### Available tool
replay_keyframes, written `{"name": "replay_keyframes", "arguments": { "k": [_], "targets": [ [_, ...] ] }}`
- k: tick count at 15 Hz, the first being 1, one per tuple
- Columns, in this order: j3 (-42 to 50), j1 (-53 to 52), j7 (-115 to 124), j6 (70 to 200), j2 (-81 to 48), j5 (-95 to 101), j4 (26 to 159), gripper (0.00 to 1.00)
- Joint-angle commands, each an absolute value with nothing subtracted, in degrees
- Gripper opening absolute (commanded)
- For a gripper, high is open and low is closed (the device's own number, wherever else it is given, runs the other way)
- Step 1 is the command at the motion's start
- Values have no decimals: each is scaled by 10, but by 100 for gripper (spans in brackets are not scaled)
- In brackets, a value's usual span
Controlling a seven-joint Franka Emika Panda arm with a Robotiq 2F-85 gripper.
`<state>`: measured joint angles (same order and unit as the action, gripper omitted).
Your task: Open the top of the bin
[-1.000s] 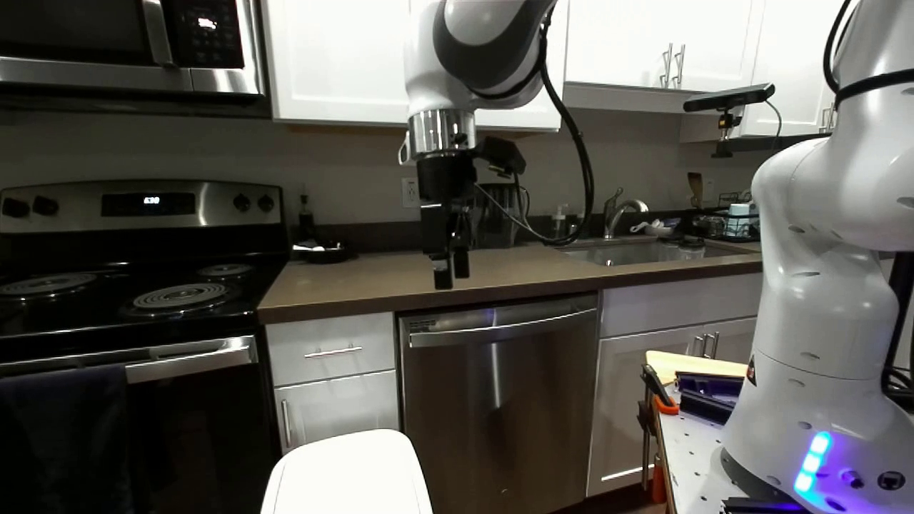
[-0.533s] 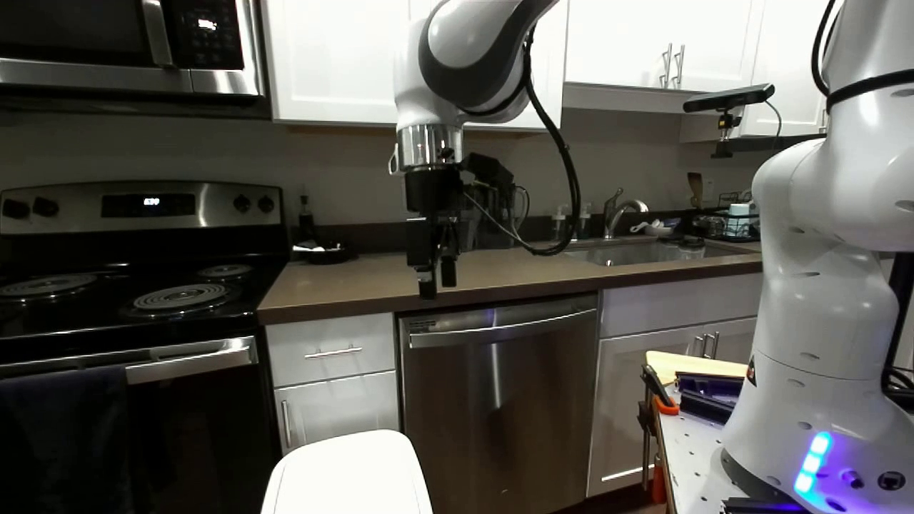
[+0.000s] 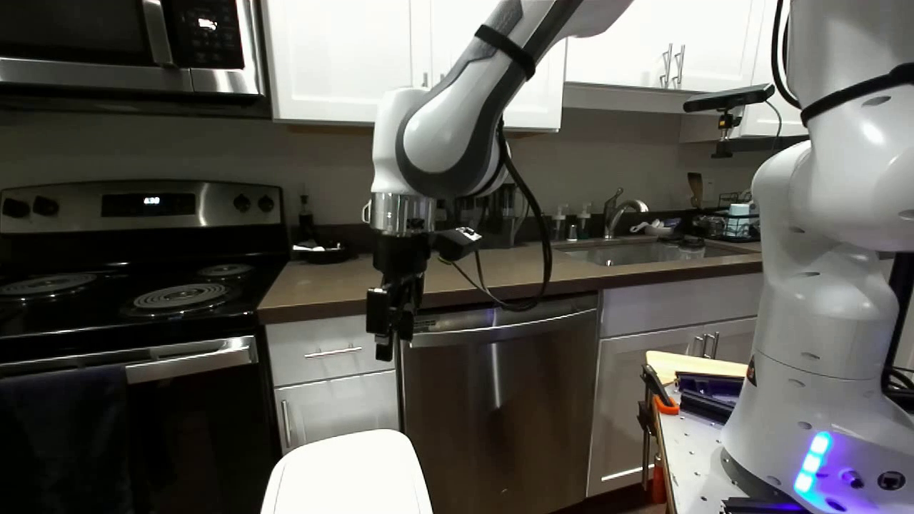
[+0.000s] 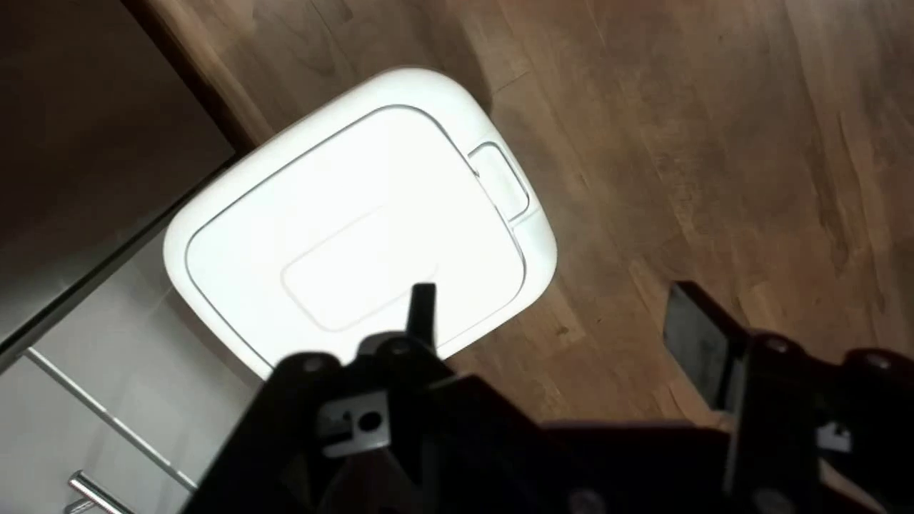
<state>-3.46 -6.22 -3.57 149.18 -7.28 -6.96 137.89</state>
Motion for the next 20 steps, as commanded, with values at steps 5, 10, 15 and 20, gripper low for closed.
{"name": "replay_keyframes", "arguments": {
  "k": [5, 10, 15, 20],
  "targets": [
    [-51, -67, -24, 1520, -199, -36, 1295, 27],
    [-49, -78, -23, 1514, -284, -1, 1216, 0],
    [-52, -82, -29, 1502, -371, 6, 1131, 0],
    [-54, -81, -32, 1489, -438, 2, 1073, 0]
  ]
}}
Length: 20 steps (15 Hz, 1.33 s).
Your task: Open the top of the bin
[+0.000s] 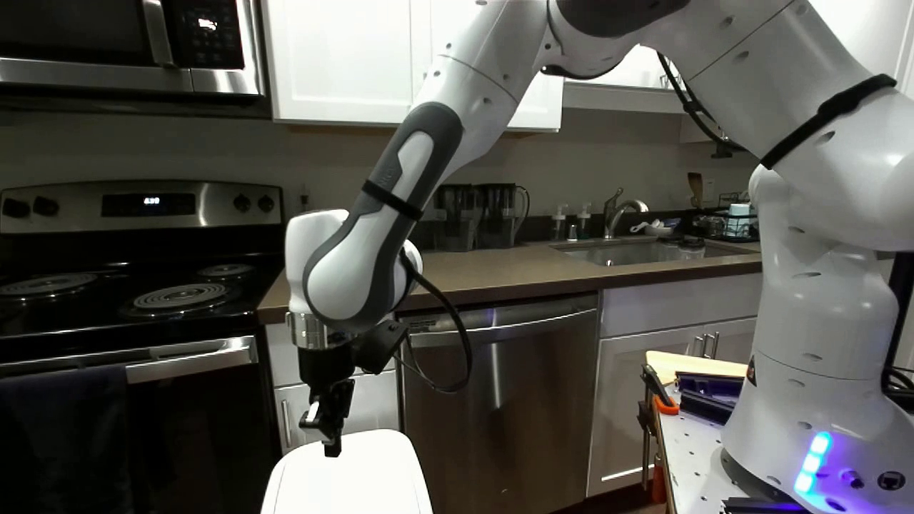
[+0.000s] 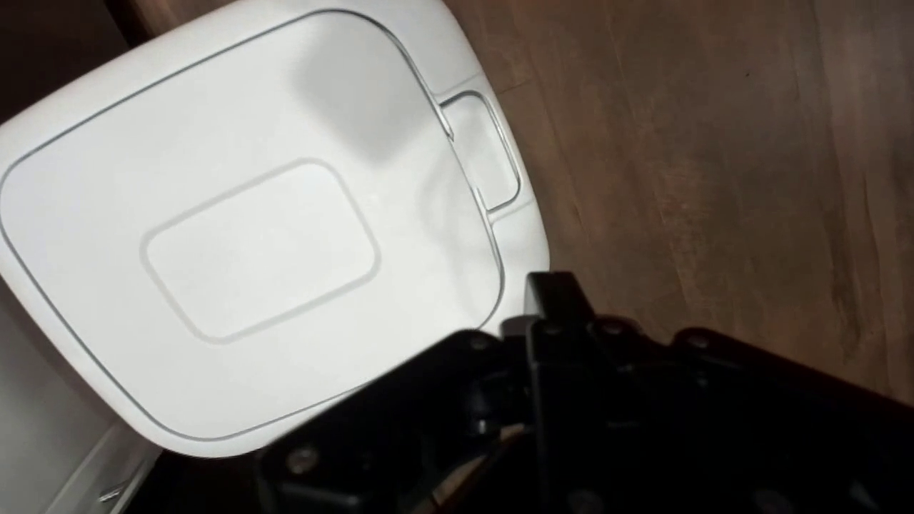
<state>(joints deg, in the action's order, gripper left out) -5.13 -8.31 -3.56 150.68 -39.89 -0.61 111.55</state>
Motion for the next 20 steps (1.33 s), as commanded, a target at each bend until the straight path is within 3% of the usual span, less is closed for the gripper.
{"name": "replay_keyframes", "arguments": {
  "k": [1, 20],
  "targets": [
    [-55, -80, -33, 1484, -454, 0, 1061, 0],
    [-54, -85, -30, 1386, -656, -1, 855, 0]
  ]
}}
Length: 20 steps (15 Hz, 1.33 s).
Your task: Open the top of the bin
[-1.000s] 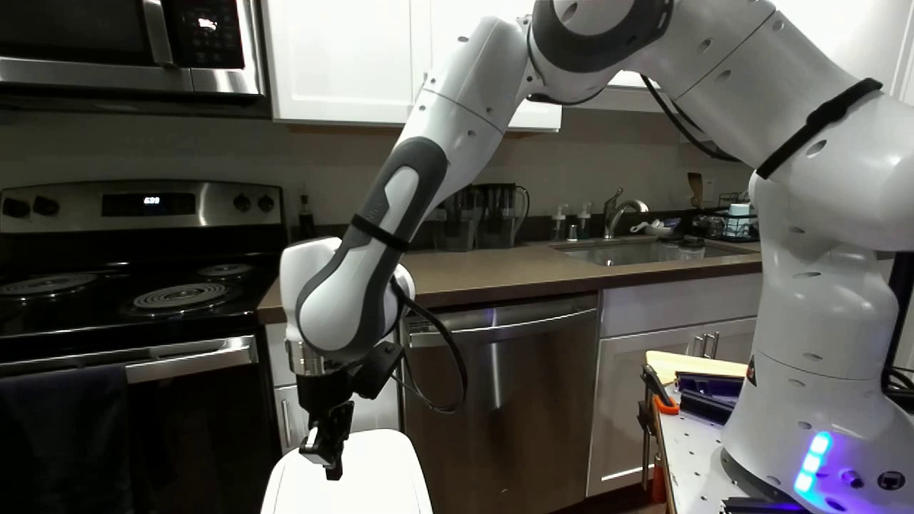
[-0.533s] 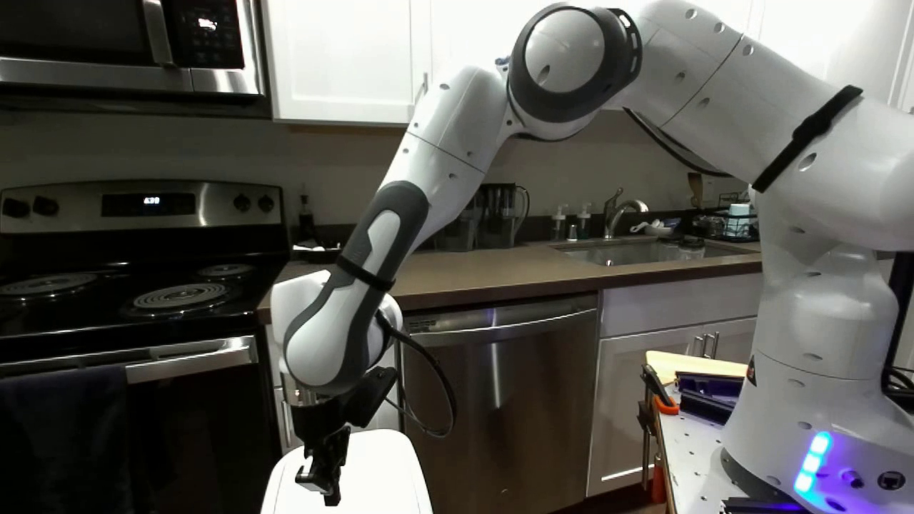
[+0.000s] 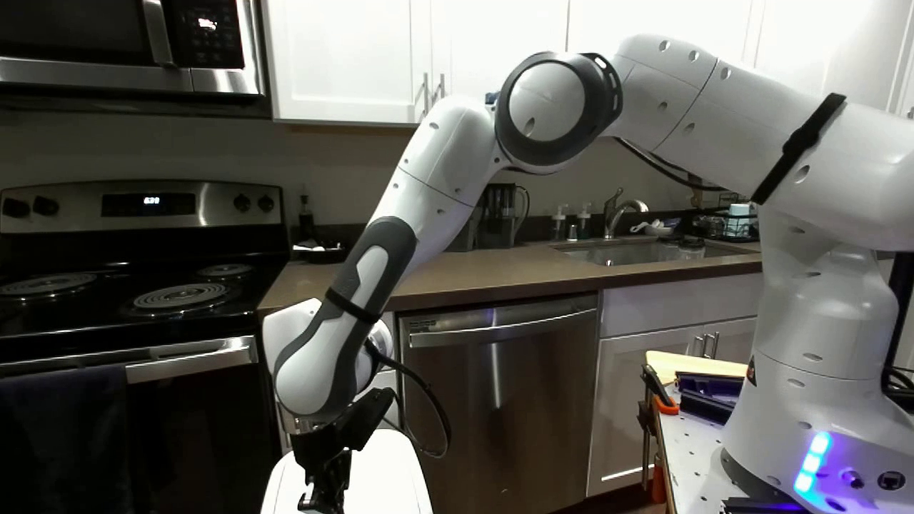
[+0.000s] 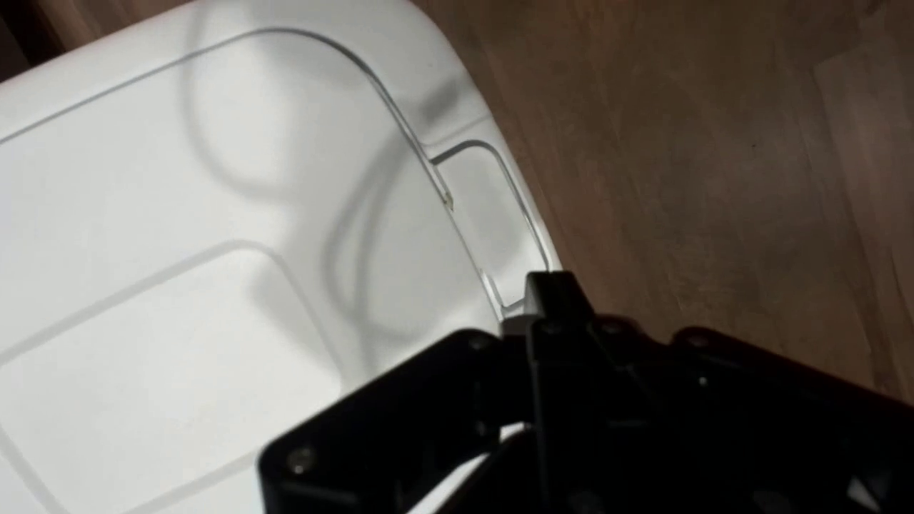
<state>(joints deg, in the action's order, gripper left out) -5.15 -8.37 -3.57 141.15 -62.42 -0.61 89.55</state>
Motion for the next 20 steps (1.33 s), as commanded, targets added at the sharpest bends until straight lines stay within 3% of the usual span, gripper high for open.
{"name": "replay_keyframes", "arguments": {
  "k": [1, 20],
  "targets": [
    [-53, -87, -28, 1390, -666, 0, 848, 0],
    [-38, -104, -7, 1351, -823, 2, 682, 0]
  ]
}}
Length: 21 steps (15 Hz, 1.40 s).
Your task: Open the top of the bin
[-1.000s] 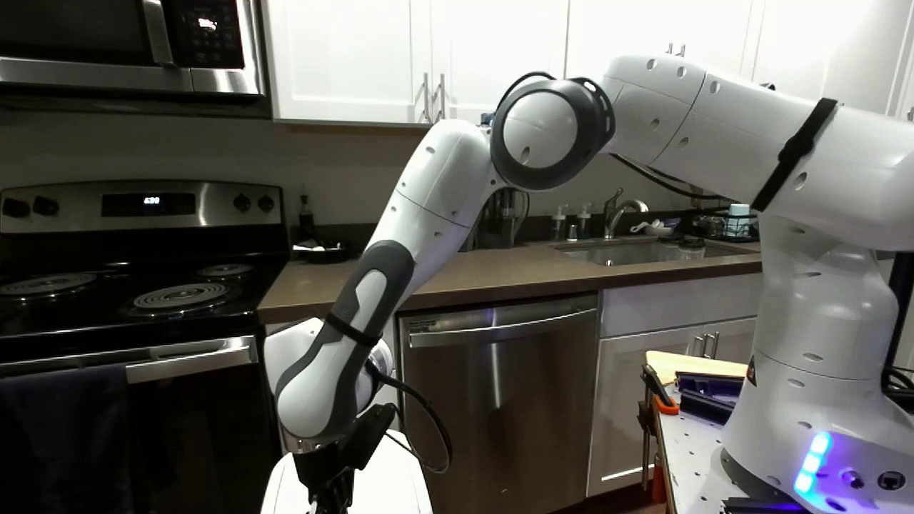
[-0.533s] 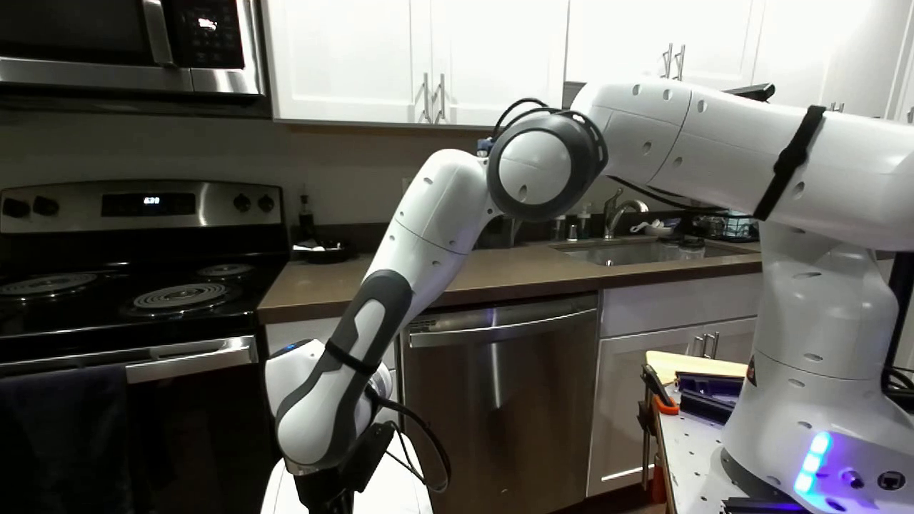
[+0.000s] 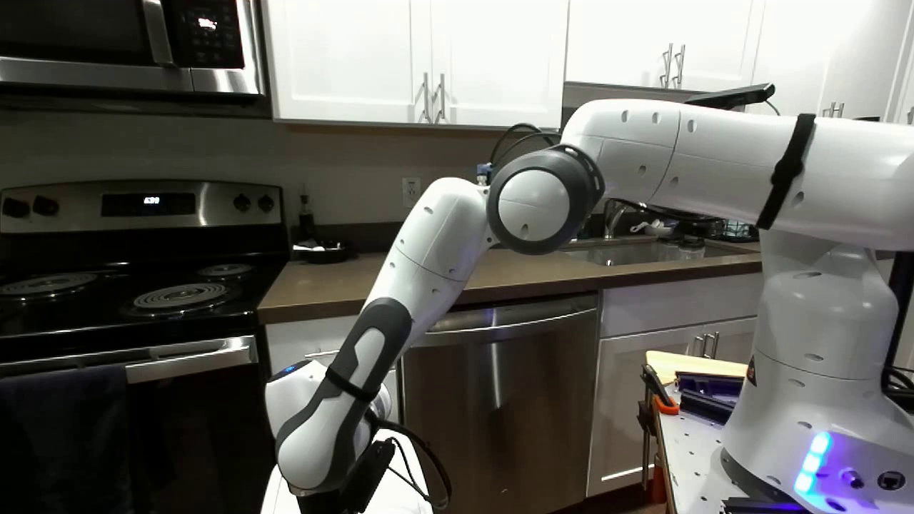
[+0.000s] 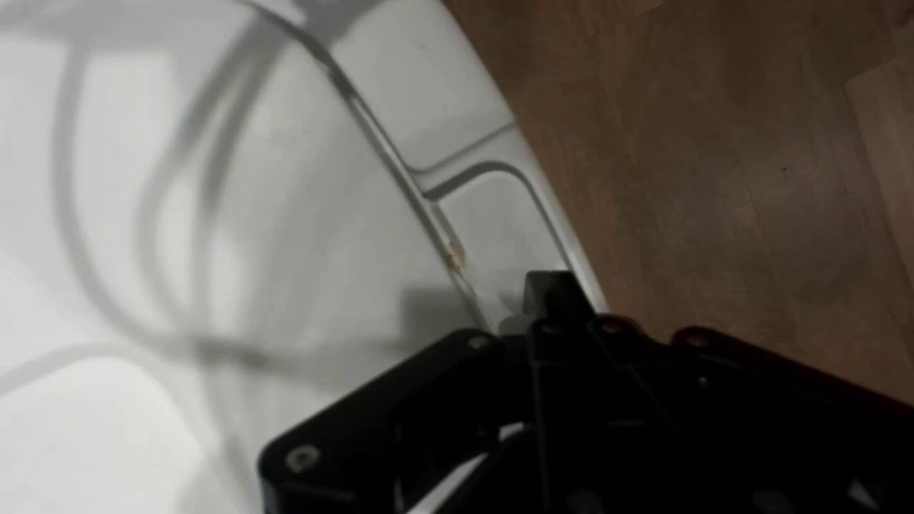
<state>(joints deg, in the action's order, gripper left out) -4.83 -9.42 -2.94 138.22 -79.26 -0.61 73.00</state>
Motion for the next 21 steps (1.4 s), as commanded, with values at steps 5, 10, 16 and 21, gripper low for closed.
{"name": "replay_keyframes", "arguments": {
  "k": [5, 10, 16, 21],
  "targets": [
    [-29, -114, 7, 1317, -836, 6, 648, 0],
    [2, -147, 18, 1348, -802, 16, 684, 0],
    [45, -202, 29, 1443, -708, 12, 792, 0],
    [78, -254, 64, 1506, -602, 45, 925, 0]
  ]
}}
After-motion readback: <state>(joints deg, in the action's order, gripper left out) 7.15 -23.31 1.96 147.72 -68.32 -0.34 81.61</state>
